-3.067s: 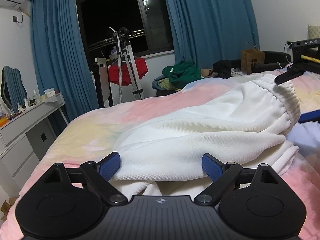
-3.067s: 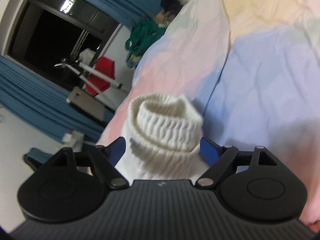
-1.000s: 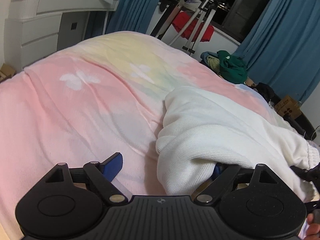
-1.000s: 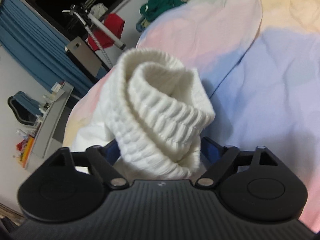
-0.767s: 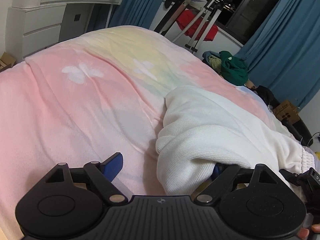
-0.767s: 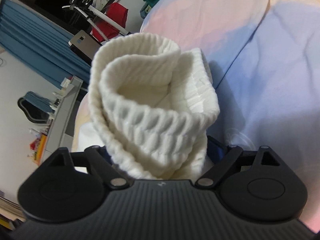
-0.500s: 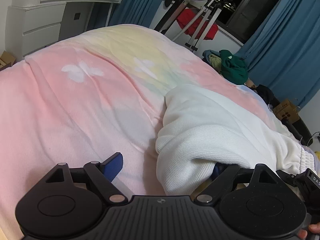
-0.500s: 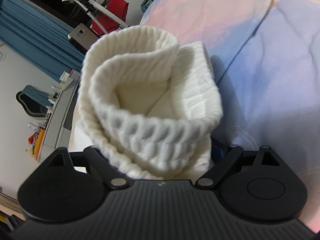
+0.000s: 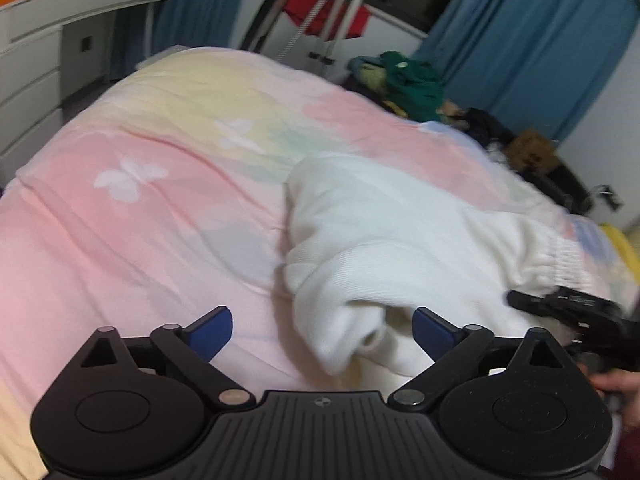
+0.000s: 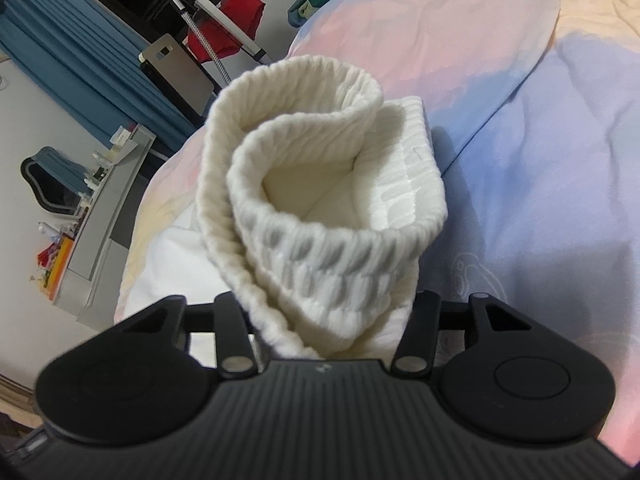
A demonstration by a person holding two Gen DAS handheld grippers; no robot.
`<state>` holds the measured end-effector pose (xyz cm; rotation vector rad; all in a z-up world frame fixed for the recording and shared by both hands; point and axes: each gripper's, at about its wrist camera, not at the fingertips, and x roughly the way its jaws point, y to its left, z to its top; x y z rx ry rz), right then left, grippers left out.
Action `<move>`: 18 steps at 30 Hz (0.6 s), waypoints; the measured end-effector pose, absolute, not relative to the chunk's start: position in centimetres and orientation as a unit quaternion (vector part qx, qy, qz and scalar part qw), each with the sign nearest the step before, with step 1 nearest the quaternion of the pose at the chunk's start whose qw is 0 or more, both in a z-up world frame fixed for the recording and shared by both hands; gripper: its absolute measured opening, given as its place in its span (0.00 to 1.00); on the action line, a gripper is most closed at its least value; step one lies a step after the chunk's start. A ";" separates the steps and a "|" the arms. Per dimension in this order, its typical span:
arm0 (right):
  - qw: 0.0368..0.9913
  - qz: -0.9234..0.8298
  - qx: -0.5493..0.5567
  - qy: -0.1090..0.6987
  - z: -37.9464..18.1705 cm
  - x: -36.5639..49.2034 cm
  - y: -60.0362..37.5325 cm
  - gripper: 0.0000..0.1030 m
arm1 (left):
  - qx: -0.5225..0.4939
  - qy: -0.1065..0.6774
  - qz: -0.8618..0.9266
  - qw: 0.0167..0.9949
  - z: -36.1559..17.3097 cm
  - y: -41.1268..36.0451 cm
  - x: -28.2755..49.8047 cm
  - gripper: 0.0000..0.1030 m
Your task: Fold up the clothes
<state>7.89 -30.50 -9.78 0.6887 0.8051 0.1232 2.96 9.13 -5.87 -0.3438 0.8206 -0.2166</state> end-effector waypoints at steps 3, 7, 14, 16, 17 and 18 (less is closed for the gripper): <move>0.867 0.049 0.324 0.374 -9.5 7.3 -30.3 0.49 | -0.204 0.368 -0.120 0.899 -4.4 10.4 3.3 0.98; 0.873 0.042 0.314 0.370 -9.3 7.3 -29.7 0.49 | -0.257 0.375 -0.128 0.881 -4.5 11.7 7.0 1.00; 0.872 0.038 0.318 0.370 -9.2 8.2 -29.4 0.50 | -0.299 0.457 -0.144 0.825 -9.5 10.9 14.2 0.99; 0.872 0.038 0.317 0.371 -9.2 8.3 -29.4 0.50 | -0.295 0.466 -0.155 0.820 -10.3 10.4 14.8 0.99; 0.872 0.037 0.318 0.371 -9.2 8.3 -29.4 0.50 | -0.292 0.470 -0.161 0.817 -10.7 10.1 15.1 0.99; 0.872 0.036 0.318 0.371 -9.3 8.3 -29.4 0.50 | -0.290 0.474 -0.167 0.815 -11.1 9.9 15.4 0.99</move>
